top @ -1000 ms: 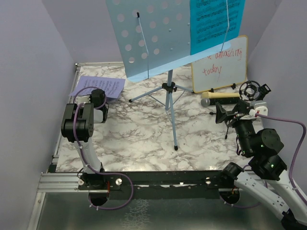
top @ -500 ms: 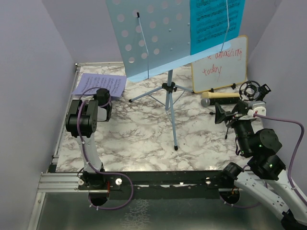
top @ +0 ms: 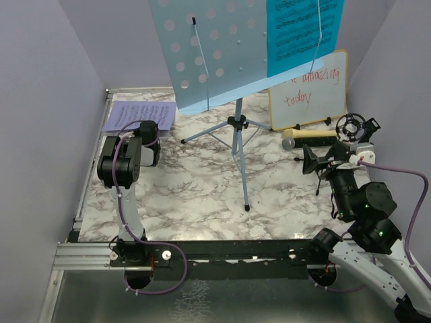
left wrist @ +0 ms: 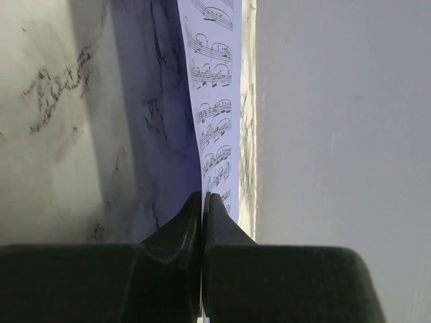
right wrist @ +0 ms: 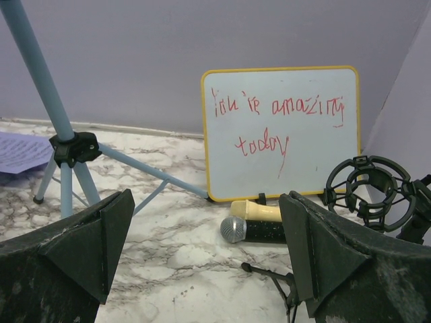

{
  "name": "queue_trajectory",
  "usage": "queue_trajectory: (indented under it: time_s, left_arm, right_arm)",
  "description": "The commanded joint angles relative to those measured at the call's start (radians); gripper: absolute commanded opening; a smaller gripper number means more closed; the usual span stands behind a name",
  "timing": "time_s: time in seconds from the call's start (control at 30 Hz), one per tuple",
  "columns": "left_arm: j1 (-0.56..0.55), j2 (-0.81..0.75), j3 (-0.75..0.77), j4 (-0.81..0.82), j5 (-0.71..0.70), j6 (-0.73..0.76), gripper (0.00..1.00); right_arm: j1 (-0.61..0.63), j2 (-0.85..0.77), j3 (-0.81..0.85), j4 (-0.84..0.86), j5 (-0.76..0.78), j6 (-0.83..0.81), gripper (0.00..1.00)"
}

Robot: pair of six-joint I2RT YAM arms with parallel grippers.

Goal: Pack up the instrument practice props
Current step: Place the sheet music at the corner of the board.

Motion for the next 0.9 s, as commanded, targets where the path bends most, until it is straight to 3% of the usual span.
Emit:
queue_trajectory:
  time_s: [0.0, 0.07, 0.2, 0.33, 0.43, 0.73, 0.87]
  left_arm:
    - [-0.01, 0.028, 0.025, 0.01, -0.106, -0.041, 0.0]
    - [-0.012, 0.034, 0.03, 0.01, -0.102, -0.05, 0.02]
    - [-0.02, 0.014, 0.006, 0.015, -0.103, -0.055, 0.16]
    - [-0.022, -0.027, -0.043, 0.022, -0.097, -0.056, 0.4]
    - [-0.025, -0.067, -0.097, 0.03, -0.099, -0.062, 0.51]
    - [-0.036, -0.24, -0.294, 0.051, -0.099, -0.053, 0.65]
    - [-0.036, -0.247, -0.3, 0.068, -0.07, -0.004, 0.68]
  right_arm:
    - [-0.001, -0.013, -0.012, 0.017, 0.025, -0.003, 0.97]
    - [-0.001, -0.013, -0.013, 0.018, 0.025, -0.003, 0.97]
    - [0.0, -0.011, -0.013, 0.016, 0.025, -0.003, 0.97]
    - [-0.001, -0.013, -0.015, 0.02, 0.025, -0.004, 0.98]
    - [-0.001, -0.007, -0.014, 0.02, 0.02, -0.001, 0.98]
    - [-0.001, 0.058, 0.03, -0.031, -0.035, 0.053, 0.98]
    - [-0.001, 0.092, 0.073, -0.093, -0.069, 0.105, 0.98]
